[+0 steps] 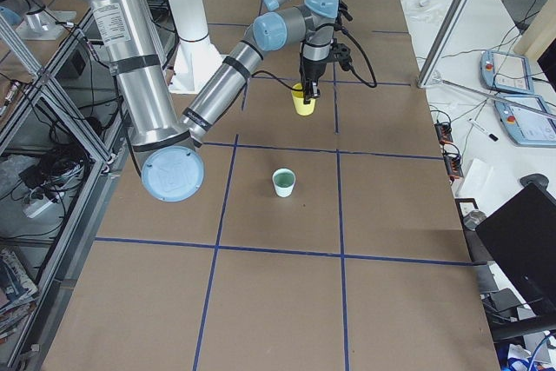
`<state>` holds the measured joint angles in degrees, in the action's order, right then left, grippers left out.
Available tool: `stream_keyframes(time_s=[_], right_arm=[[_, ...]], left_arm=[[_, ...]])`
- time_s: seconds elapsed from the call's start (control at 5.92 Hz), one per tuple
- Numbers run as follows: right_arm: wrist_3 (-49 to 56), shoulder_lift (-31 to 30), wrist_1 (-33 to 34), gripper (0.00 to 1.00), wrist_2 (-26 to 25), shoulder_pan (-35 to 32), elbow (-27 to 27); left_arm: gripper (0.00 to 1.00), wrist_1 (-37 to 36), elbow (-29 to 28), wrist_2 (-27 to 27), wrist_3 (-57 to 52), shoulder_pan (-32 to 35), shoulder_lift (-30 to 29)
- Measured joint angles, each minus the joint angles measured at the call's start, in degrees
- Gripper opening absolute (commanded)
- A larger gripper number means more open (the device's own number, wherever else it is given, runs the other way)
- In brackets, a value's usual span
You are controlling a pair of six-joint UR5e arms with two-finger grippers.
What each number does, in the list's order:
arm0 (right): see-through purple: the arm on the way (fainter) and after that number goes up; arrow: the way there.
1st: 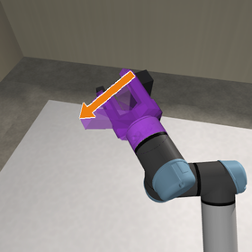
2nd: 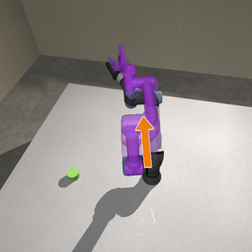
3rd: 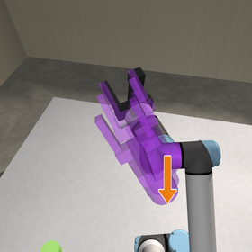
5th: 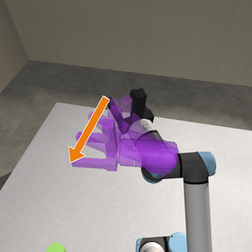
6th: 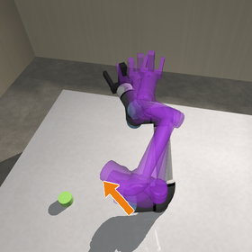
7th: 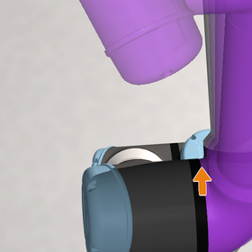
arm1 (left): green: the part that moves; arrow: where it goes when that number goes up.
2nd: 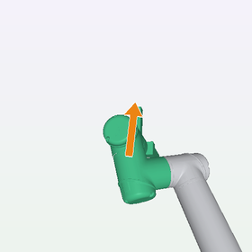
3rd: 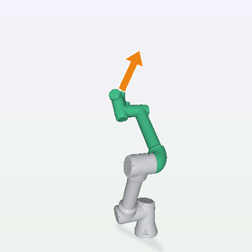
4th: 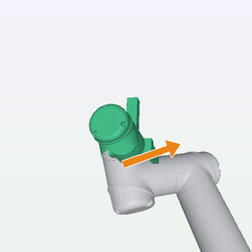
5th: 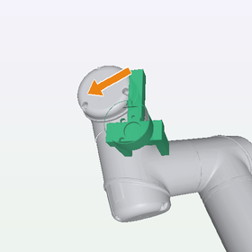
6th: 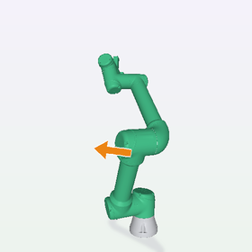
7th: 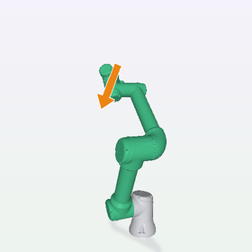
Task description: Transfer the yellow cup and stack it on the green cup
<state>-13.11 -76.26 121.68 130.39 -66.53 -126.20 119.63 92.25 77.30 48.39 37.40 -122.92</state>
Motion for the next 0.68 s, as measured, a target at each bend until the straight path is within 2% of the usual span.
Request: stream_keyframes(time_s=[0.34,0.51,0.68], right_arm=[[4.56,-6.80,-3.46,0.00,0.11,-1.94,-0.08],[5.20,-9.38,-6.70,0.00,0.15,-2.17,0.91],[5.45,-11.46,-10.74,0.00,0.24,-2.22,2.98]], left_arm=[[1.00,-19.60,7.88,20.31,0.04,6.90,1.89],[1.00,-25.81,11.77,27.86,0.07,9.15,3.95],[1.00,-28.03,14.16,30.64,0.57,9.93,5.62]])
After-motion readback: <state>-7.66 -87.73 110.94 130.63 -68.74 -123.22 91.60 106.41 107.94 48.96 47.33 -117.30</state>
